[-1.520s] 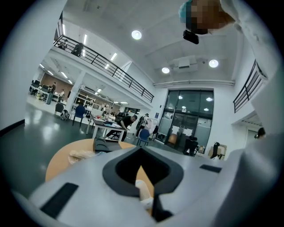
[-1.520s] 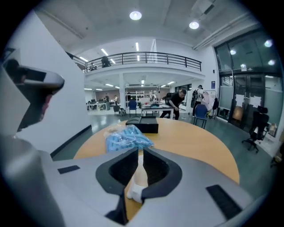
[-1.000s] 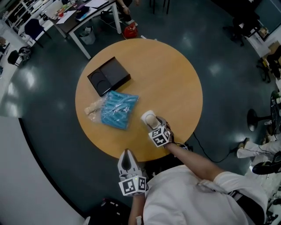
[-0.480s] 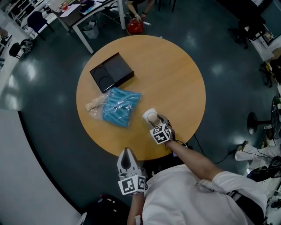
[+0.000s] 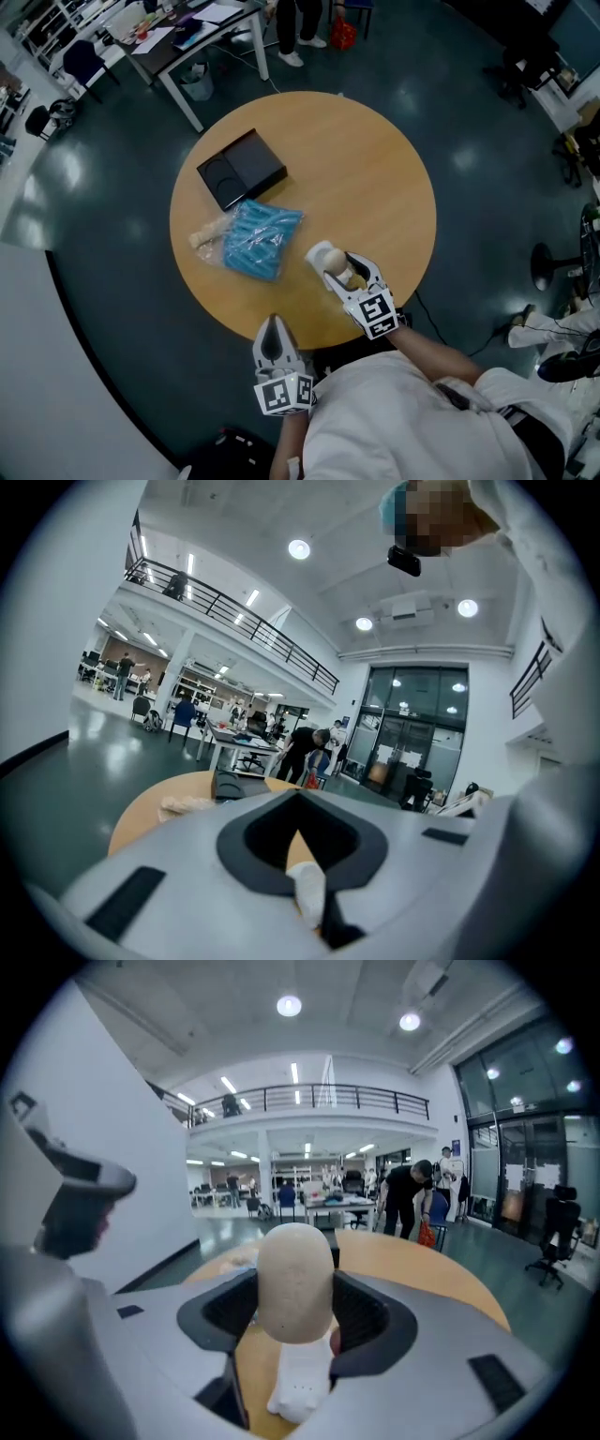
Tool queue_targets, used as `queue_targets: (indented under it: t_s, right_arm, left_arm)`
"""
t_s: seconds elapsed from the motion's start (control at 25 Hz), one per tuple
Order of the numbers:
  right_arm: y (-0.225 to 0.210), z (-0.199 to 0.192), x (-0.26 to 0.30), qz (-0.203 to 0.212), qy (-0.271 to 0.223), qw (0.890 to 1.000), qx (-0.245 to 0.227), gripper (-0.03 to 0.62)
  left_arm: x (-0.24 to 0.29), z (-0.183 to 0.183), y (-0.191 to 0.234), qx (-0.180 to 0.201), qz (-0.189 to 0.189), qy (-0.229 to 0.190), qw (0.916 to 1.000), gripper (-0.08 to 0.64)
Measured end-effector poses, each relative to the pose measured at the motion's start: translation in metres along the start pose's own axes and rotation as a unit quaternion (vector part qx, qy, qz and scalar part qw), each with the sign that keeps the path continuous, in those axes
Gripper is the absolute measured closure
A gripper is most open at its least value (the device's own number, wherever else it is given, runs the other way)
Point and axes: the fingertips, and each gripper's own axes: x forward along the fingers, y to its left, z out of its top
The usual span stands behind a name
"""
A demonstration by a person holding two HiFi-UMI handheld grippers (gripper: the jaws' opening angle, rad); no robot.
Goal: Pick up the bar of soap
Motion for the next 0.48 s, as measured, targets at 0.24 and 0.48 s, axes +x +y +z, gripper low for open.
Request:
queue_targets:
  t_s: [0.24,0.48]
  right_arm:
    - [0.01,0.097,-0.1,0.004,-0.147,0.989,0.014,0.333]
    - [0.009,0.086,-0.111,-0.007,-0.138,0.99,0.025,0.333]
  left_arm:
    - [0.009,0.028,-0.021,0.018,-0.033,-0.036,0.9987,0.555]
    - [0.012,0.03,-0.045,0.03,-0.061,-0.04,0.9969,0.555]
